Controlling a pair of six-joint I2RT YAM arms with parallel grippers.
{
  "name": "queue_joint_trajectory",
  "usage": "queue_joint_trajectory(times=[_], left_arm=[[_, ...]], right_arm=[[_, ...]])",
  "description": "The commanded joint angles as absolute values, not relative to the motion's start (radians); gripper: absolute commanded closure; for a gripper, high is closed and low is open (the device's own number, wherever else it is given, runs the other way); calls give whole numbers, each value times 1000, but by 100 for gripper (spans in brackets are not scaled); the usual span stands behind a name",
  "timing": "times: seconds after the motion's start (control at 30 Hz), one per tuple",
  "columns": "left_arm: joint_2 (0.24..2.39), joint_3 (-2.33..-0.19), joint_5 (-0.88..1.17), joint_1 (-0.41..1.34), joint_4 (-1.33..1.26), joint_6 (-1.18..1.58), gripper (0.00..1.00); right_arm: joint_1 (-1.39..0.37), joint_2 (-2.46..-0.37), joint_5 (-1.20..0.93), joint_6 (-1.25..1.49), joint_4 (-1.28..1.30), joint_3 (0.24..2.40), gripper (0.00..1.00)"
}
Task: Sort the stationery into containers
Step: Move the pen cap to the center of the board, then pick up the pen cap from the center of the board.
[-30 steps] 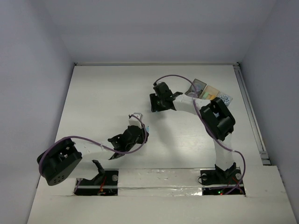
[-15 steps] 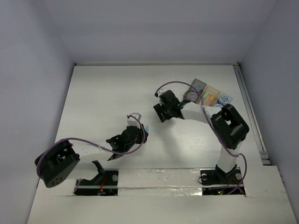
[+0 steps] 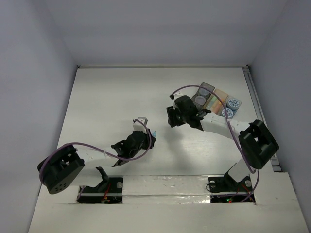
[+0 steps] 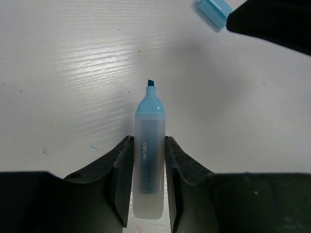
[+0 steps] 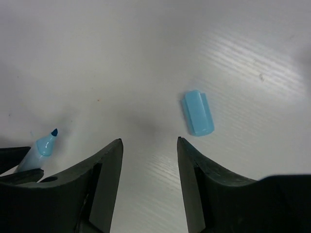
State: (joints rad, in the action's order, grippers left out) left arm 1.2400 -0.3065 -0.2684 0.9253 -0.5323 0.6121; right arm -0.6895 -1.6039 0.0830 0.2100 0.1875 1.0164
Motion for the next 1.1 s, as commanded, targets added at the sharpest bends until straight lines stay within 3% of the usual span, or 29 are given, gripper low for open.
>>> queue_joint_trajectory(times=[0.0,0.1,0.23,0.43,1.07], left_arm=[[1262,-310,-252,920,-589,621,100],[1270,-311,-242,920,-598,621,100],[1261,-310,-239,920,-601,620,100],[1266,-295,-232,920,-623,623,100],[1292,-295,-207,920,-663,623,100]], right_arm=[[-699,-1603,15,414,101,940,46],[-699,-1614,-24,465,49,896,43],[-677,-1660,-21,483,45,899,29],[-617,-1703,-38,522,-36,880,19],[-586,-1908,133,440,98,1158,18]])
